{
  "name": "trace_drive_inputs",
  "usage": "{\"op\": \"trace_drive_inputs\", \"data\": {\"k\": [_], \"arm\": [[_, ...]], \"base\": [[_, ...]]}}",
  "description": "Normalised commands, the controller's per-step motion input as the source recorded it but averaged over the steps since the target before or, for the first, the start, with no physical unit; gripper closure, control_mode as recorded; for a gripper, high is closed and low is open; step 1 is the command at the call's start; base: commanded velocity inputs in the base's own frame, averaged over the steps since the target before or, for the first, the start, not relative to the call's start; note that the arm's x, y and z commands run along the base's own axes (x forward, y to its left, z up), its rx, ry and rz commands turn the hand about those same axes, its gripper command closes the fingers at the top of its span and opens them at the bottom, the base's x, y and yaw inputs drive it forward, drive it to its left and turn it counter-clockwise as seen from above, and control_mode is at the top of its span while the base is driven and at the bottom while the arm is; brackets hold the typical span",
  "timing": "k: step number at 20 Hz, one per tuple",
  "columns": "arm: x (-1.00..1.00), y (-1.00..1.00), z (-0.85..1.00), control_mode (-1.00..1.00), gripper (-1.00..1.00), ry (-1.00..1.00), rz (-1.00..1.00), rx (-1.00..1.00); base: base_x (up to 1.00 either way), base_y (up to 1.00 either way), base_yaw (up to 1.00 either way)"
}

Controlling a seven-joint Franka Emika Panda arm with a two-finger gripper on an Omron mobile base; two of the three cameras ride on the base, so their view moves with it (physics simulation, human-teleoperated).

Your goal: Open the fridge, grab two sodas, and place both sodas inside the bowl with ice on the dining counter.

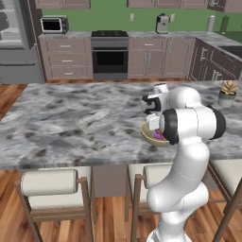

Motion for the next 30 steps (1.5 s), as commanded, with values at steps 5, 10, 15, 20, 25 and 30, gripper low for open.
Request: {"op": "trace_drive_inputs", "data": {"k": [5, 10, 15, 20, 25, 30], "arm": [[0.21, 0.0, -0.23, -1.0, 1.0, 0.03, 0.0, 0.0], [0.15, 0.0, -0.25, -1.0, 1.0, 0.02, 0.0, 0.0], [-0.23, 0.0, -0.22, -1.0, -1.0, -0.02, 0.0, 0.01], [-0.35, 0.17, -0.1, -1.0, -1.0, -0.05, 0.0, 0.01], [-0.02, 0.2, 0.06, -1.0, -1.0, -0.09, 0.0, 0.04], [-0.01, 0.0, 0.35, -1.0, -1.0, -0.09, 0.0, 0.03]], "base": [[0.0, 0.0, 0.0], [0.0, 0.0, 0.0], [0.0, 0.0, 0.0], [0.0, 0.0, 0.0], [0.0, 0.0, 0.0], [0.0, 0.0, 0.0]]}}
